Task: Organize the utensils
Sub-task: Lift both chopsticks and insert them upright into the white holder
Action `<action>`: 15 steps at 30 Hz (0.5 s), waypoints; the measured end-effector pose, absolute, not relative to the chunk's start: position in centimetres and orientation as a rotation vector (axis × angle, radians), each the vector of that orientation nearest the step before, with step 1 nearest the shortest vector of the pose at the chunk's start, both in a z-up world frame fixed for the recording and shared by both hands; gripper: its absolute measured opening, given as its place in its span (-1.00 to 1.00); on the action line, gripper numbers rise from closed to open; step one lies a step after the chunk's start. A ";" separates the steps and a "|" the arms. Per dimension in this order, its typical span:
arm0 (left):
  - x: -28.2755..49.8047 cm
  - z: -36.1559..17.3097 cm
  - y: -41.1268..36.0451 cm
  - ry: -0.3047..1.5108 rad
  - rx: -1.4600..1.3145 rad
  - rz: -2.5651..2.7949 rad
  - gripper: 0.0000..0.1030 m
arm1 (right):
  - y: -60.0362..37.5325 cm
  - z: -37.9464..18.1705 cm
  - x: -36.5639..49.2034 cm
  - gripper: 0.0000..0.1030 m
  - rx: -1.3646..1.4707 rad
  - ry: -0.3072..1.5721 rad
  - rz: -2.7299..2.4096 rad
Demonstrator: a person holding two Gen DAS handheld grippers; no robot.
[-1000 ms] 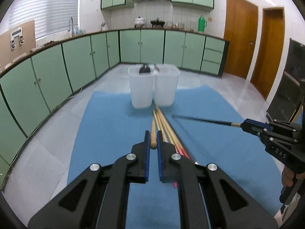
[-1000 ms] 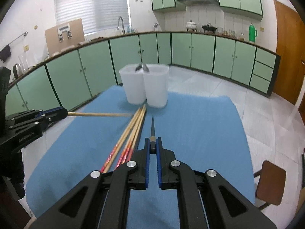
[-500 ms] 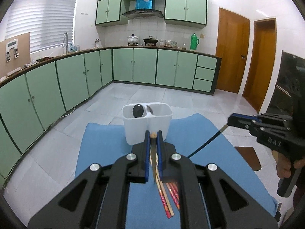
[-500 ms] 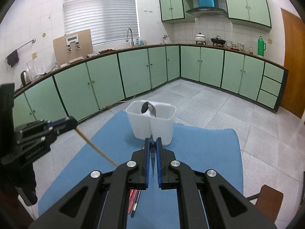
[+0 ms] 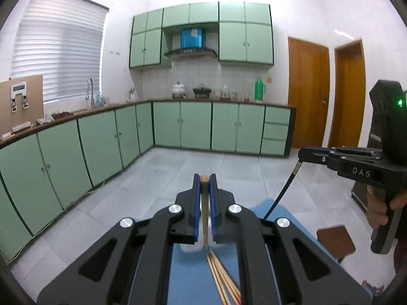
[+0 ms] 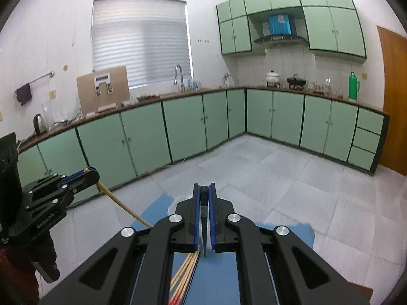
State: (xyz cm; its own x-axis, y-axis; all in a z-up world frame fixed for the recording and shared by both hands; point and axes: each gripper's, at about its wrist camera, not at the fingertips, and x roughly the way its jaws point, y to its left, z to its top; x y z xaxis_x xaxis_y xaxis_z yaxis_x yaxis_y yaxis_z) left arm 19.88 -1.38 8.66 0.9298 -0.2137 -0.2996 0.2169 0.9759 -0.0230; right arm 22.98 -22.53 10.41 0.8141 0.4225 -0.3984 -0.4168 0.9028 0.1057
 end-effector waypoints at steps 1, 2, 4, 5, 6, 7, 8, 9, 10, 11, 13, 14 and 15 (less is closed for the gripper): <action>20.4 9.3 -1.4 0.288 0.004 -0.217 -0.89 | -22.6 10.7 23.4 -0.88 0.022 0.423 0.450; 20.9 9.8 -1.4 0.274 0.002 -0.214 -0.89 | -22.6 11.2 24.1 -0.88 0.032 0.415 0.451; 22.1 10.5 -1.5 0.248 -0.001 -0.203 -0.89 | -22.4 11.9 25.2 -0.88 0.039 0.398 0.445; 22.6 10.7 -1.7 0.244 -0.001 -0.200 -0.89 | -22.2 12.1 25.9 -0.88 0.039 0.391 0.439; 23.3 10.8 -1.8 0.243 -0.001 -0.197 -0.89 | -22.0 12.3 26.7 -0.88 0.039 0.388 0.433; 24.1 10.7 -1.9 0.243 0.000 -0.191 -0.89 | -21.9 12.3 27.2 -0.88 0.039 0.387 0.429; 24.8 10.5 -2.0 0.247 0.003 -0.186 -0.89 | -21.7 12.2 27.8 -0.88 0.037 0.387 0.423; 25.5 10.3 -2.0 0.251 0.005 -0.183 -0.89 | -21.5 12.0 28.5 -0.88 0.031 0.389 0.414; 26.3 10.0 -2.1 0.253 0.010 -0.175 -0.89 | -21.3 11.8 29.1 -0.88 0.026 0.391 0.405; 27.0 9.6 -2.1 0.253 0.016 -0.169 -0.89 | -21.1 11.2 30.0 -0.88 0.021 0.394 0.398; 28.6 8.9 -2.1 0.263 0.021 -0.161 -0.89 | -20.7 10.2 31.3 -0.88 0.021 0.411 0.393; 29.5 8.4 -2.1 0.271 0.021 -0.158 -0.89 | -20.7 9.7 31.7 -0.88 0.022 0.418 0.391; 30.1 7.9 -2.1 0.279 0.023 -0.157 -0.89 | -20.5 9.1 32.2 -0.88 0.024 0.430 0.389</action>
